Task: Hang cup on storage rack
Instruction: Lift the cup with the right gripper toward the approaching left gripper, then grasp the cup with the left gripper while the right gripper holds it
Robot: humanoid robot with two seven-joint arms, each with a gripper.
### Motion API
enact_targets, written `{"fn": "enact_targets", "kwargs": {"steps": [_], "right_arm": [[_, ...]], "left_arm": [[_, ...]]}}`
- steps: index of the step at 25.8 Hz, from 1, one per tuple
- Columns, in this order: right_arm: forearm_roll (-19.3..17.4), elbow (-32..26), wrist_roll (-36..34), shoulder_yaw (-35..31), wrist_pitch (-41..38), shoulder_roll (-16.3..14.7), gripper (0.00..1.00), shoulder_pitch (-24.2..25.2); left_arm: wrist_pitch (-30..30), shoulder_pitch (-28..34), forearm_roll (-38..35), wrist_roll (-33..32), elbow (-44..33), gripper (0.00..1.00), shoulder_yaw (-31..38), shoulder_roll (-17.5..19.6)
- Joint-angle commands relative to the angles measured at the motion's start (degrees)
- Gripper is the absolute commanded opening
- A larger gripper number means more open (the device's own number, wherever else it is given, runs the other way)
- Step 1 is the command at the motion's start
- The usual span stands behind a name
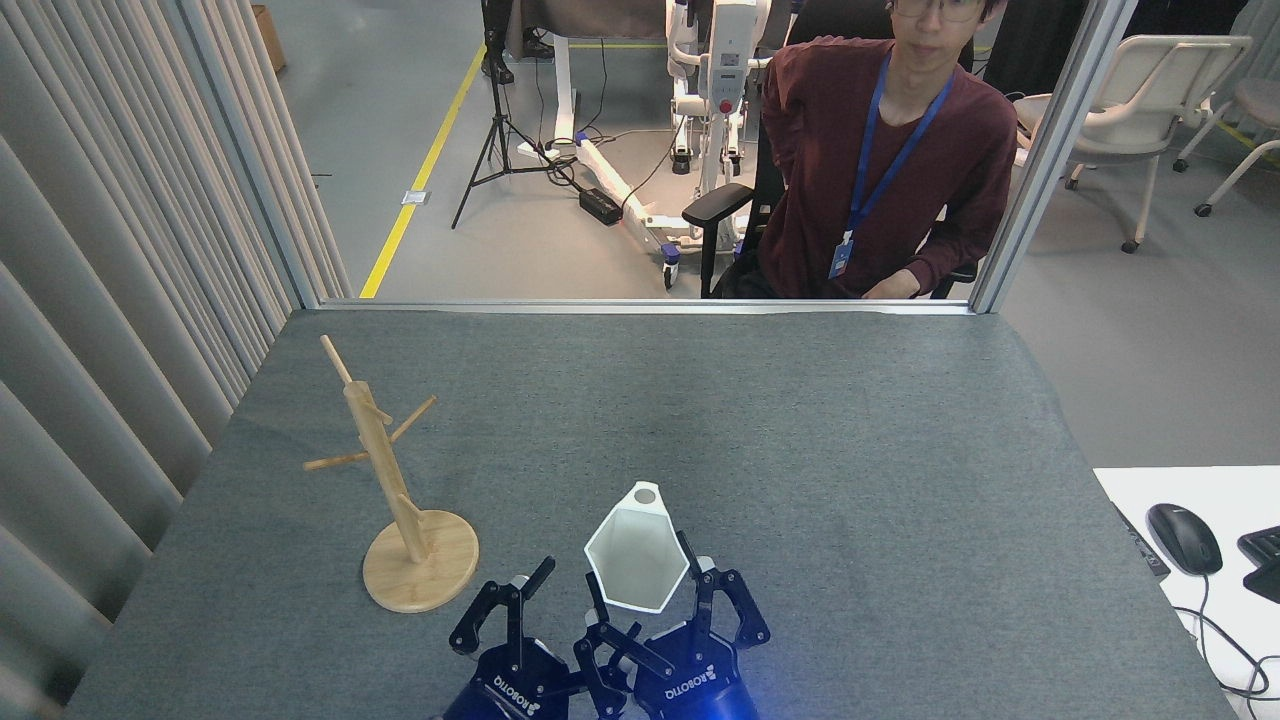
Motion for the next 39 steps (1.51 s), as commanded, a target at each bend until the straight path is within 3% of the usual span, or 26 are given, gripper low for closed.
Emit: {"fn": "enact_targets", "kwargs": {"steps": [1, 11, 17, 39], "right_arm": [[0.01, 0.4, -0.3, 0.45, -0.03, 0.09, 0.59, -0.2], [0.27, 0.31, -0.39, 2.56, 0.32, 0.27, 0.59, -0.37], [0.36, -0.92, -0.48, 5.46, 0.5, 0.36, 0.59, -0.2], [0.62, -5.31, -0.83, 5.9, 0.41, -0.44, 0.62, 3.4]], "left_arm": [[-0.07, -0.09, -0.01, 0.01, -0.78, 1.0, -0.82, 0.0], [0.28, -0.01, -2.82, 0.01, -1.48, 1.0, -6.27, 0.09], [0.28, -0.01, -2.91, 0.01, -1.22, 1.0, -6.0, 0.09], [0.36, -0.01, -2.82, 0.01, 0.45, 1.0, -5.48, 0.0]]}}
